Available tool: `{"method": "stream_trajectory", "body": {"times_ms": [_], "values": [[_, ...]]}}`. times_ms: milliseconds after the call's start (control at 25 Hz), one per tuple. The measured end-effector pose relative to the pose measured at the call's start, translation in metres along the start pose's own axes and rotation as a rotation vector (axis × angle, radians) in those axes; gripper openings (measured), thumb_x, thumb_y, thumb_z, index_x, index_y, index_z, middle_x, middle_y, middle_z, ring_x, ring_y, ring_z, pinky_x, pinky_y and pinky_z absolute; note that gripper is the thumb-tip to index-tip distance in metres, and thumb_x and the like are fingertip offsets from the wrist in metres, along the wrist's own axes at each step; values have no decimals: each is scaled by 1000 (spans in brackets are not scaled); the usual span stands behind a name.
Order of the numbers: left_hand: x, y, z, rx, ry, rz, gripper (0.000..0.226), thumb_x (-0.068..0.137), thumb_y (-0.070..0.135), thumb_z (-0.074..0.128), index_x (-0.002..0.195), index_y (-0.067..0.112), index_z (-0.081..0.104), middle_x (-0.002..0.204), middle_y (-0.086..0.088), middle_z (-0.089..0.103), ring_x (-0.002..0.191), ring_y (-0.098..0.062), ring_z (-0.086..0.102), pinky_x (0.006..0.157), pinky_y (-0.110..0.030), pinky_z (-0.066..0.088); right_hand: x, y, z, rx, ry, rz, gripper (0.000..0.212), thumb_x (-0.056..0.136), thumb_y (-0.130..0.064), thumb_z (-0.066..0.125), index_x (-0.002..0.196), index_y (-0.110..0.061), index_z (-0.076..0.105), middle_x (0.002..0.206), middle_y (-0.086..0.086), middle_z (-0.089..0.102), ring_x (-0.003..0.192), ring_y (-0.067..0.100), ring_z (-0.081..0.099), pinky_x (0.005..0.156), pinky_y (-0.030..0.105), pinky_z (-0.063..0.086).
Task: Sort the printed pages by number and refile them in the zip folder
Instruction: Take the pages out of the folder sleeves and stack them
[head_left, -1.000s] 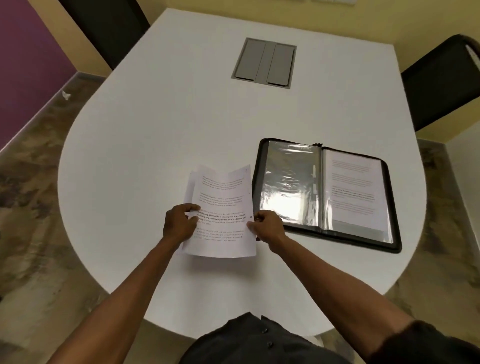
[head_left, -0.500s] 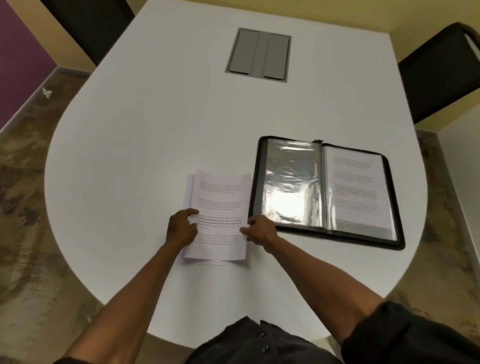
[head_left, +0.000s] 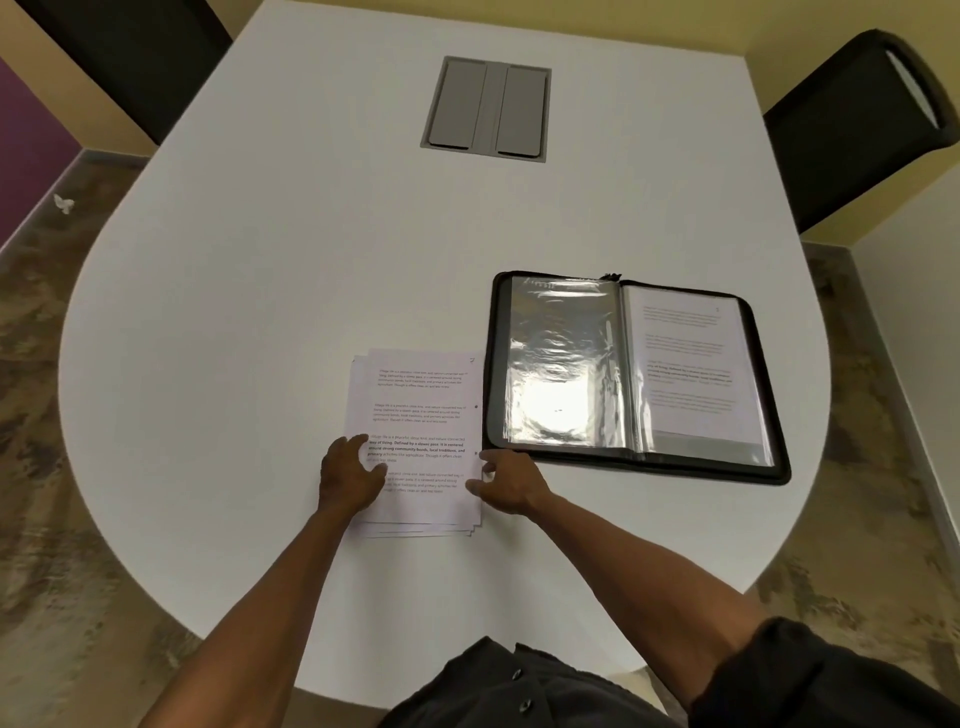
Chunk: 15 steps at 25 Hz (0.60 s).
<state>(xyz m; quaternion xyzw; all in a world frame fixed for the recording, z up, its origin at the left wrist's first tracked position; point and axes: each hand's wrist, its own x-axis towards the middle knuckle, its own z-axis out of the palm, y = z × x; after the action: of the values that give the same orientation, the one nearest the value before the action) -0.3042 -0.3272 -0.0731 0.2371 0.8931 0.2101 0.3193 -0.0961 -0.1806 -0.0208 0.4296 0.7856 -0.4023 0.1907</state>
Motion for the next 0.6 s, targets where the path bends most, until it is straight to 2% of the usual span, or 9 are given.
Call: {"method": "stream_trajectory", "body": {"times_ms": [200,320,480,600], "values": [[-9,1,6,24,34,-43,77,88,30,71,153,13,32,158,-18,27,146,-36,24,117,-46,27,-5,8,14,-65,-22,14,72,92,-46,63,152,-13,40,150,7,50,133,25,50,111,33,39],[-10,4,3,5,51,-72,83,88,32,70,155,16,24,160,-18,21,147,-36,18,117,-48,27,-4,7,22,-52,17,5,72,92,-45,63,152,-13,38,152,8,48,137,25,46,112,33,36],[-6,4,-3,52,34,-42,87,88,38,69,156,14,21,160,-15,24,147,-35,19,117,-47,27,1,-3,20,-49,100,-64,66,93,-41,63,149,-14,40,150,8,47,136,25,45,109,32,36],[-8,2,-2,125,-2,-17,84,91,39,65,157,15,19,162,-13,18,148,-33,16,118,-45,22,2,-8,26,-200,50,-74,75,95,-46,59,156,-16,28,161,12,26,147,28,28,116,36,31]]}}
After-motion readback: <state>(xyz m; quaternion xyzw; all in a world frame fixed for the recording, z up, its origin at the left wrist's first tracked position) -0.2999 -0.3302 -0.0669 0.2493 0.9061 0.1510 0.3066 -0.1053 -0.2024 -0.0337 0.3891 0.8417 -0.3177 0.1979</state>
